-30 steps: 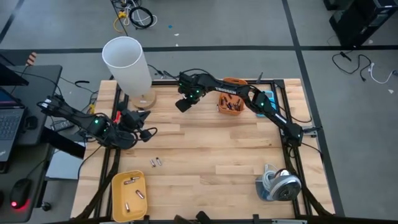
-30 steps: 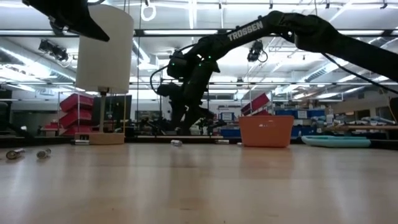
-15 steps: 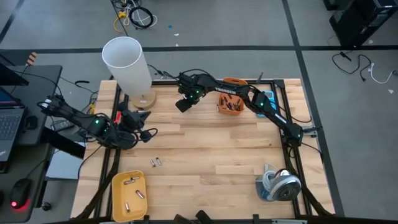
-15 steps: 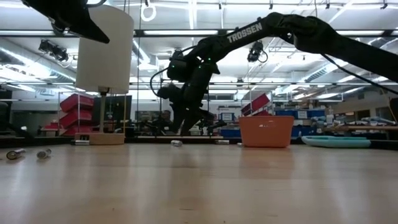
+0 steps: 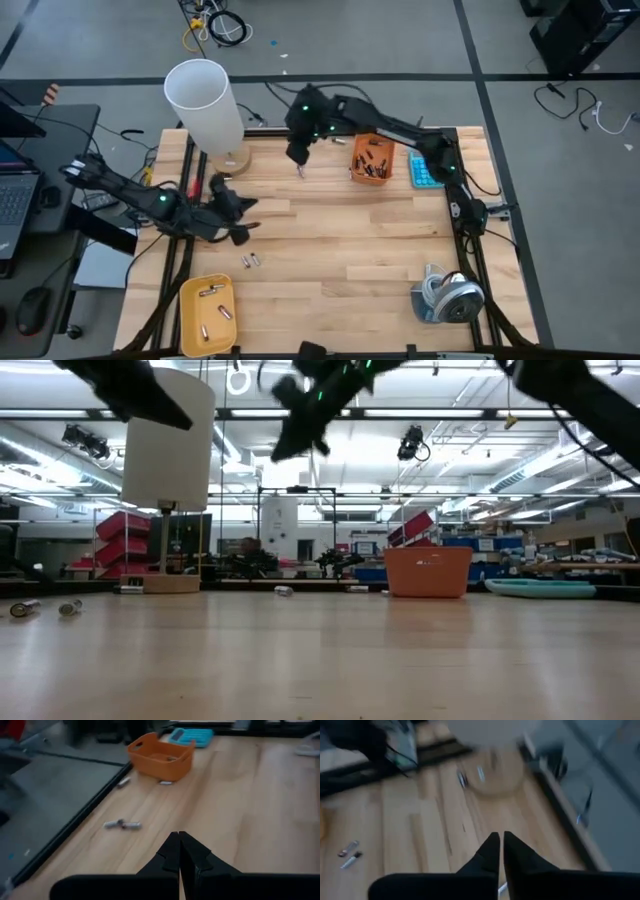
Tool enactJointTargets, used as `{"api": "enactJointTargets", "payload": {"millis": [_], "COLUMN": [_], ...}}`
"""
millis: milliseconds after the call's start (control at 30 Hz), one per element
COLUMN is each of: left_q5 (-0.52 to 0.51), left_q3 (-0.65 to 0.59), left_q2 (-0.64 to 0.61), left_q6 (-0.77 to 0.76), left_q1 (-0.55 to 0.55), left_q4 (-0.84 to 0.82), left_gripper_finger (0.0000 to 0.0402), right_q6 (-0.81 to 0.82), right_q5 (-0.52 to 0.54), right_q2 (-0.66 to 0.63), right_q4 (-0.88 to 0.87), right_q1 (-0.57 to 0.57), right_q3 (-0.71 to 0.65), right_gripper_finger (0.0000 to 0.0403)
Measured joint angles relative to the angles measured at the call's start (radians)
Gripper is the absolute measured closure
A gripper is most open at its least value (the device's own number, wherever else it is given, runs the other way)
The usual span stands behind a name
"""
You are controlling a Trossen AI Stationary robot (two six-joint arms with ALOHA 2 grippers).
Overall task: Sort batteries
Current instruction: Put the silver battery into the yellow bin
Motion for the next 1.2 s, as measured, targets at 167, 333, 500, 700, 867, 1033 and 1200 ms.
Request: {"api": "enactJointTargets", "payload": {"millis": [167,333,500,700,867,1033,1200], "left_q5": [0.112,0.275,0.430,0.456,0.453,0.452,0.445], "left_q3": [0.000,0.000,0.000,0.000,0.001,0.001,0.001], "left_q2": [0.133,0.274,0.388,0.532,0.618,0.639,0.639], "left_q6": [0.220,0.354,0.505,0.668,0.648,0.652,0.690], "left_q1": [0.111,0.292,0.430,0.493,0.537,0.546,0.551], "left_q4": [0.198,0.290,0.398,0.622,0.763,0.761,0.764], "left_gripper_finger": [0.0401,0.0401,0.0401,0.0401,0.0401,0.0401,0.0401], "right_q6": [-0.115,-0.174,-0.181,-0.145,-0.128,-0.171,-0.176], "right_q5": [-0.010,-0.012,-0.019,0.020,0.107,0.089,0.090], "right_q2": [-0.129,-0.256,-0.469,-0.651,-0.674,-0.675,-0.672], "right_q4": [0.001,0.033,0.298,0.752,0.987,1.099,1.189], "right_q1": [0.013,0.016,0.017,0.003,-0.021,-0.055,-0.083], "right_q3": [-0.008,-0.210,-0.619,-1.041,-1.205,-1.281,-1.335], "right_gripper_finger": [0.0391,0.0401,0.0402,0.0402,0.0402,0.0402,0.0403]}}
